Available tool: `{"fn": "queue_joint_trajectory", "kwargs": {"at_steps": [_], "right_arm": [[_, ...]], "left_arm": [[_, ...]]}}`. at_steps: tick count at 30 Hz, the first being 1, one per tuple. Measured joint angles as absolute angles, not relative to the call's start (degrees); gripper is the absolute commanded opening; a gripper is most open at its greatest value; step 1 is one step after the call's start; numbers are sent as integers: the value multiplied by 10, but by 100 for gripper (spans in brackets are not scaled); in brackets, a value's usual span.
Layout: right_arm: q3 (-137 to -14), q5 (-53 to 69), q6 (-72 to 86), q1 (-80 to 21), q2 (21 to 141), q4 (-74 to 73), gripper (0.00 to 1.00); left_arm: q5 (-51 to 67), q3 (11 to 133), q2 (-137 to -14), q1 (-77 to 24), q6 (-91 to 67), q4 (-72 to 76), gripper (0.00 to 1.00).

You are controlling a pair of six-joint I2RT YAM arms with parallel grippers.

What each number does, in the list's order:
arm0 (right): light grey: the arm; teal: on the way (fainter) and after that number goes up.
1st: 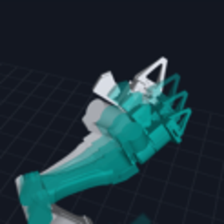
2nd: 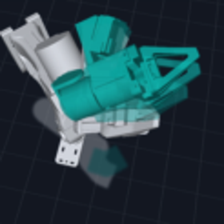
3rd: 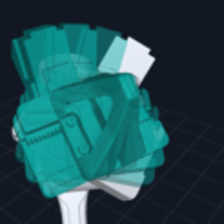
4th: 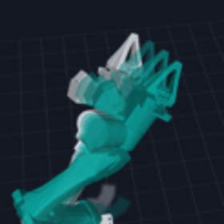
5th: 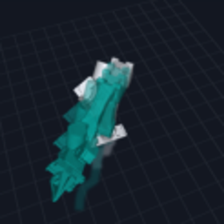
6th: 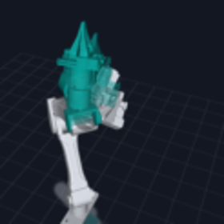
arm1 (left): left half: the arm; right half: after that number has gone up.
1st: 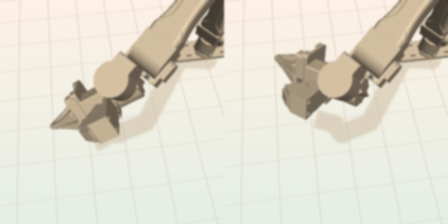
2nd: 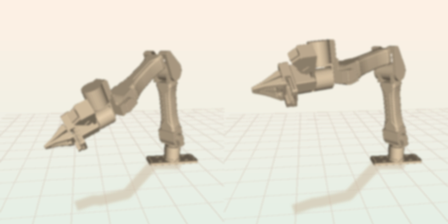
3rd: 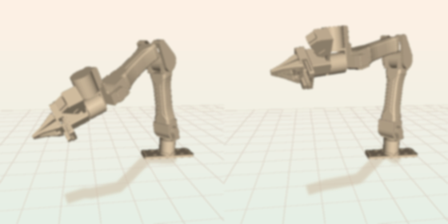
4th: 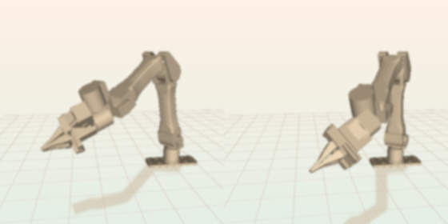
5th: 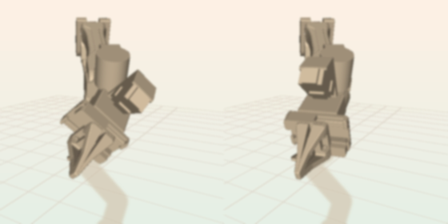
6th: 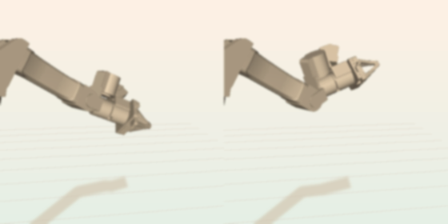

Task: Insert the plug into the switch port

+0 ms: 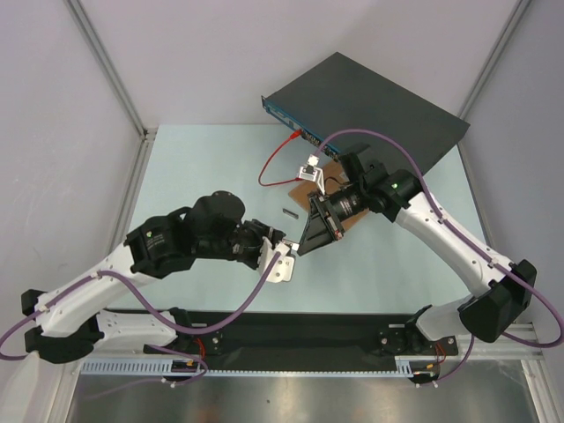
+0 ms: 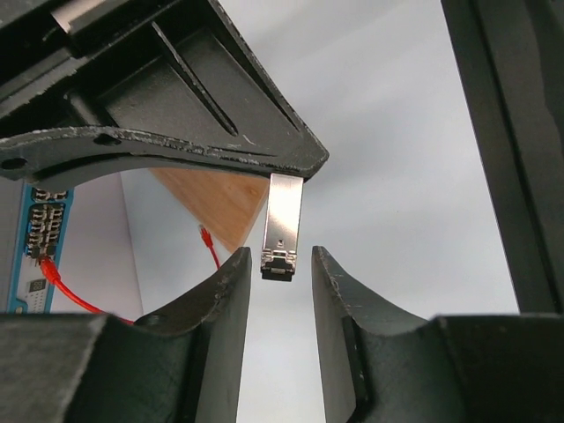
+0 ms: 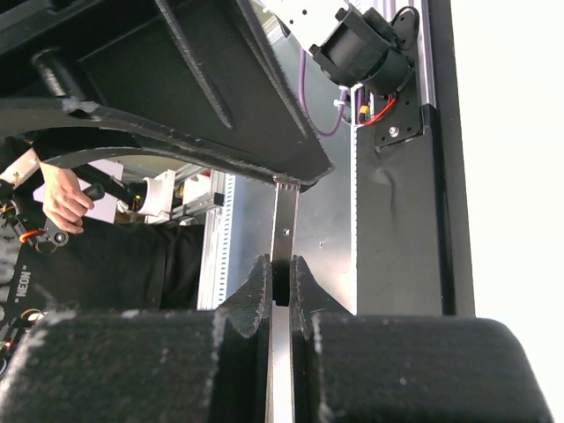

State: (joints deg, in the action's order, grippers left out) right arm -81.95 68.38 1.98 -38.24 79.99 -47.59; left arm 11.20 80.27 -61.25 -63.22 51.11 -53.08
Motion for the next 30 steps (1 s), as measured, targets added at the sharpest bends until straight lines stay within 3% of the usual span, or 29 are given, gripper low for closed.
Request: {"fn": "queue_joint_trajectory", "kwargs": {"at_steps": [11, 20, 30], "right_arm": [[-820, 685, 30, -381, 802, -472, 0], [-820, 691, 30, -381, 802, -469, 0], [-820, 694, 30, -381, 804, -472, 0]], "left_arm": [[104, 800, -613, -646, 519, -515, 33], [81, 777, -613, -653, 540, -515, 42], [71, 776, -613, -653, 551, -507, 21]]}}
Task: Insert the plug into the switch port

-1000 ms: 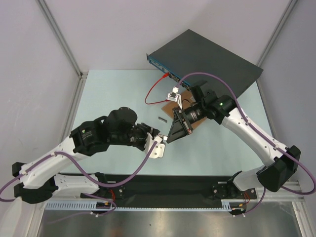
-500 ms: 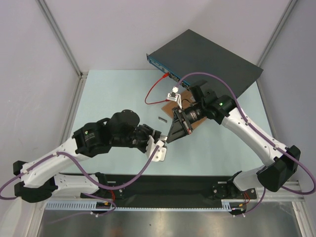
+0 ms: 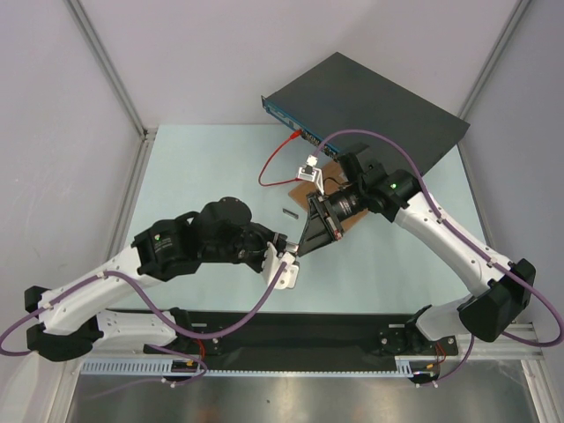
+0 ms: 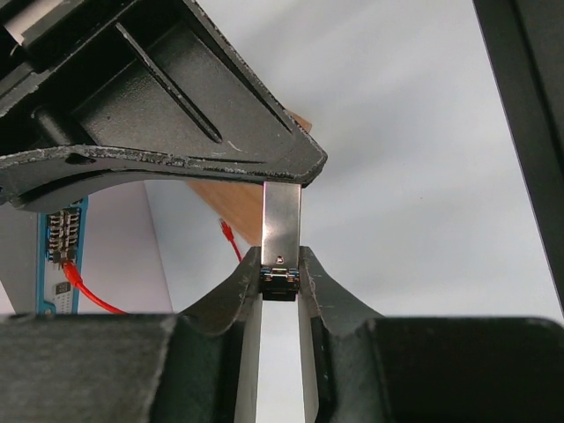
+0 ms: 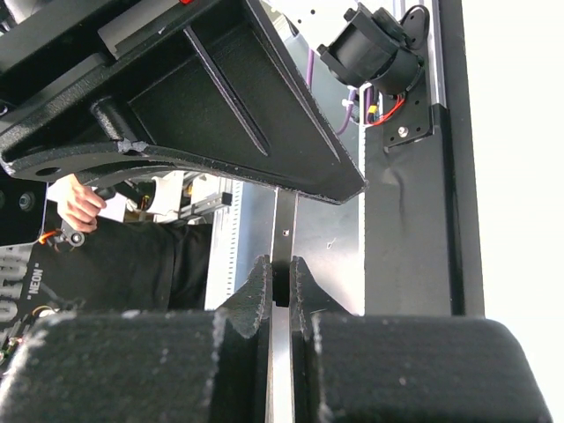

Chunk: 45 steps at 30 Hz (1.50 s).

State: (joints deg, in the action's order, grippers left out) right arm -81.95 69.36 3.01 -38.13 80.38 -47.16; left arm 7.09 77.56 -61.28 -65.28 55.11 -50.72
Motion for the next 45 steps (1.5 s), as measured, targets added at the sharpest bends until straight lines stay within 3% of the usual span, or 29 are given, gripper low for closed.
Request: {"fn": "queue_joint_trajectory", "kwargs": {"at_steps": [4, 6, 7, 11, 12, 19, 28, 33, 42, 45], "right_arm": [[-820, 695, 31, -381, 805, -472, 0], [-820, 695, 34, -381, 805, -472, 17], [-820, 695, 38, -381, 805, -471, 44], [-829, 679, 44, -363, 808, -467, 73], [-837, 669, 44, -352, 809, -466, 75], [-909, 593, 72, -242, 797, -404, 91], [-905, 438, 140, -86, 644, -330, 96], [-886, 386, 158, 44, 562, -370, 98], [-780, 544, 159, 325, 587, -473, 100], [-723, 593, 182, 377, 614, -469, 100]], "left_arm": [[71, 776, -613, -654, 556, -508, 11], [70, 776, -613, -654, 555, -508, 0], [70, 776, -613, -654, 554, -507, 0], [73, 765, -613, -655, 522, -500, 0], [74, 758, -612, -654, 505, -494, 0], [83, 738, -621, -623, 323, -451, 0], [42, 754, -683, -616, 58, -378, 0], [-27, 805, -769, -614, -16, -359, 0], [-12, 864, -842, -586, -52, -334, 0], [-2, 867, -848, -571, -62, -329, 0]]}}
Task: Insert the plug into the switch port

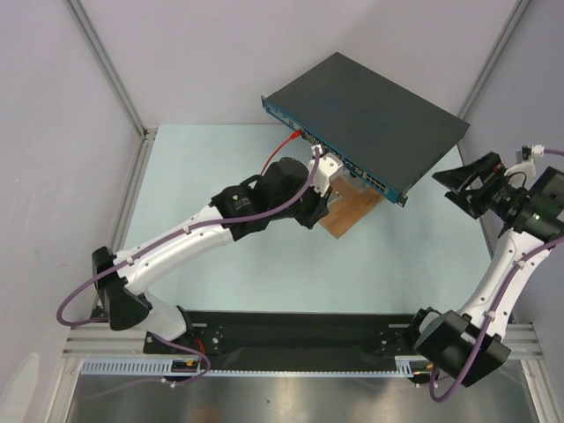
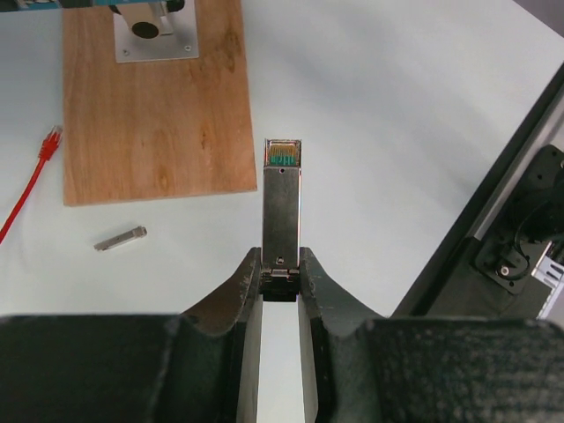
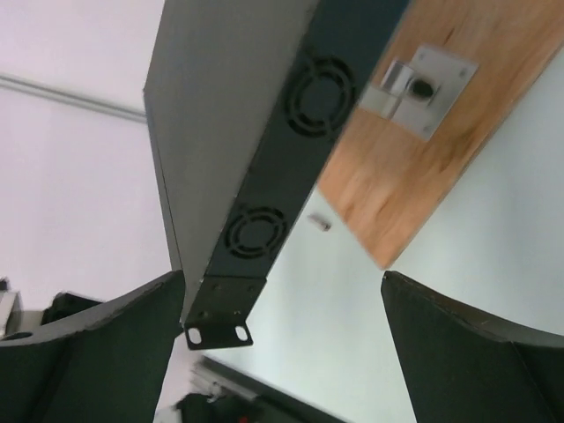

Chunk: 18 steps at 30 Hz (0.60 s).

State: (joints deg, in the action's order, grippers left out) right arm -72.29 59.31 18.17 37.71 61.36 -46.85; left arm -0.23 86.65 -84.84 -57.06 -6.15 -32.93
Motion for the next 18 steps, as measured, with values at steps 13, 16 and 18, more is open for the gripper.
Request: {"fn": "queue_joint_trajectory", "kwargs": {"at_steps": [13, 16, 18], "right_arm": [[-577, 658, 416, 286, 617, -139, 99], [-572, 648, 427, 260, 623, -109, 95], [-566, 639, 433, 249, 626, -100, 89]], "left_arm": [[-42, 929, -919, -561, -76, -323, 0], [-46, 947, -931, -560, -76, -325, 0], [-46, 961, -941, -558, -76, -324, 0]]}}
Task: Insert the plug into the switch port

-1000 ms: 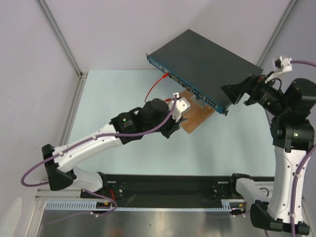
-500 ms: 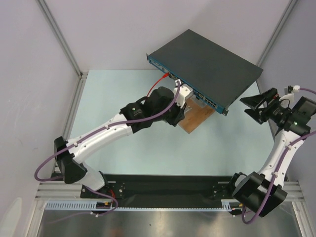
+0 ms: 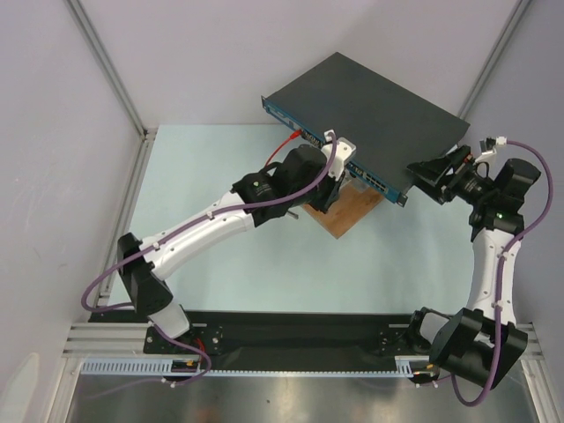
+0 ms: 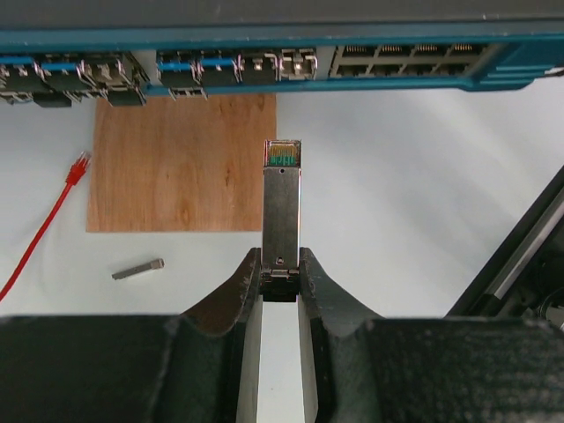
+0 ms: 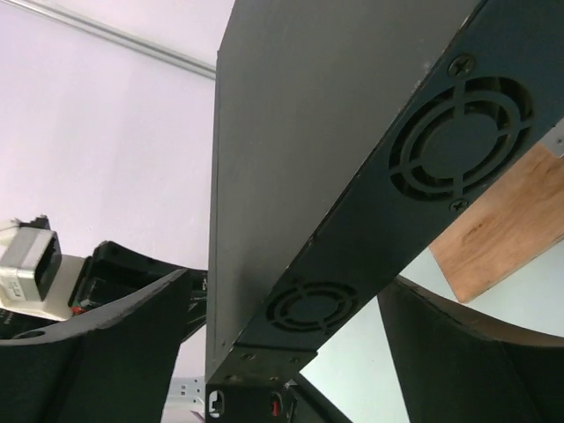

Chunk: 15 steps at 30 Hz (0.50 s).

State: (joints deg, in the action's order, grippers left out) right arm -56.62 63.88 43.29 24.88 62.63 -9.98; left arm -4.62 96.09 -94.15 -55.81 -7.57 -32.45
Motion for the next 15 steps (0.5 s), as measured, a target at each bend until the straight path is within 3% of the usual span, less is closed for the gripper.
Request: {"fn": "queue_joint_trajectory", "kwargs": {"at_steps": [2, 12, 15], "right_arm": [[-561, 633, 436, 239, 629, -94, 86], [-547, 607, 491, 231, 630, -121, 26], [-546, 605, 493, 231, 626, -116, 13]], "left_arm": [[-46, 973, -951, -555, -76, -325, 0], [-48, 1010, -984, -540, -80, -338, 0], [-48, 1015, -991, -538, -81, -339, 0]]}}
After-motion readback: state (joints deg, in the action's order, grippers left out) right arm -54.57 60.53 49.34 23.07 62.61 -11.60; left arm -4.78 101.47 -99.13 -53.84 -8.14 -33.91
